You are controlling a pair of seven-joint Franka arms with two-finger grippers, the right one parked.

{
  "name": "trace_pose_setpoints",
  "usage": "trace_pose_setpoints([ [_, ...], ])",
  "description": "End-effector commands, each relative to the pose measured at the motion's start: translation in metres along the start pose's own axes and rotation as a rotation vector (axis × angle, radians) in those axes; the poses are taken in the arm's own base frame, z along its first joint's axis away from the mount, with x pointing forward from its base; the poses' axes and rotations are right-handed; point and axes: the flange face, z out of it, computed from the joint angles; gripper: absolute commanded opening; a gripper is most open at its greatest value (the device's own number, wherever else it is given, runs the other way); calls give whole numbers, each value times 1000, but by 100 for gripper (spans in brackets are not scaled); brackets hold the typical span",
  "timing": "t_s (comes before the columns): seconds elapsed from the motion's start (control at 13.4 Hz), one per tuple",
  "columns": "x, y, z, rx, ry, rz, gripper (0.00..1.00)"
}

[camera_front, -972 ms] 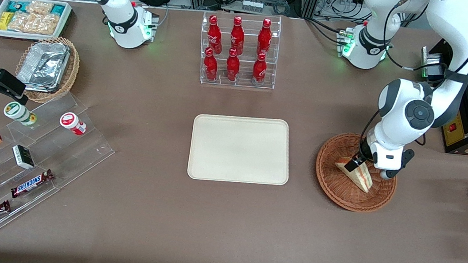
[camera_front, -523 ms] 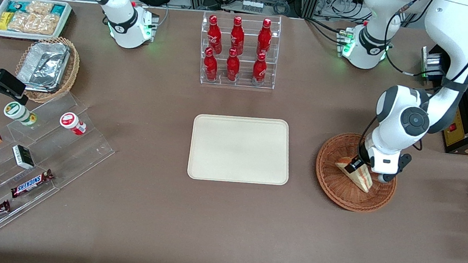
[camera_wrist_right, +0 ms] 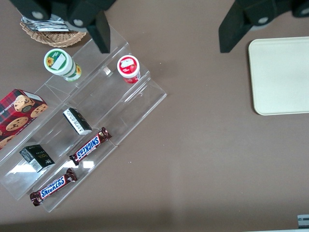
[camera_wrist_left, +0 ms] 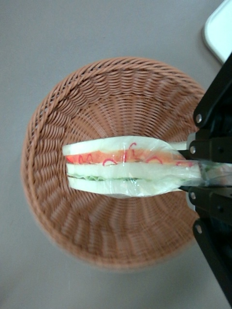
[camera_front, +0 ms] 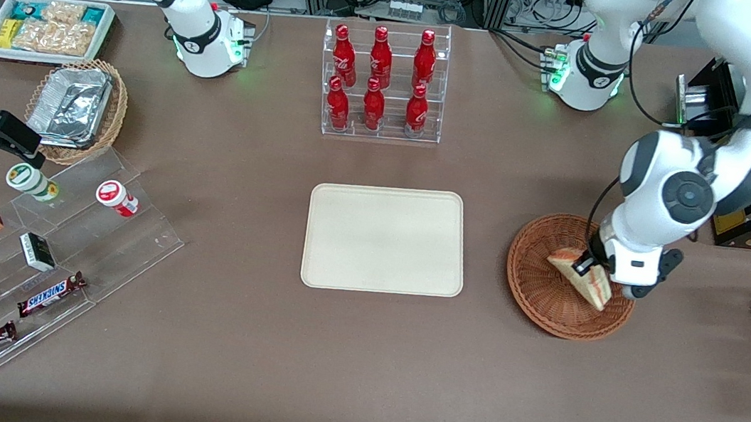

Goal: Place sandwich from basket to tray
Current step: 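Carry the sandwich with the left gripper over the cream tray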

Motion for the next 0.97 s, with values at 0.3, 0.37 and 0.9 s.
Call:
trace_pose_setpoints([
  [0.3,-151,114,-93,50,69,223,6],
  [0.37,-177,136,-87,47,72,277,6],
  [0.9,-305,244,1,-138,55,516,8],
])
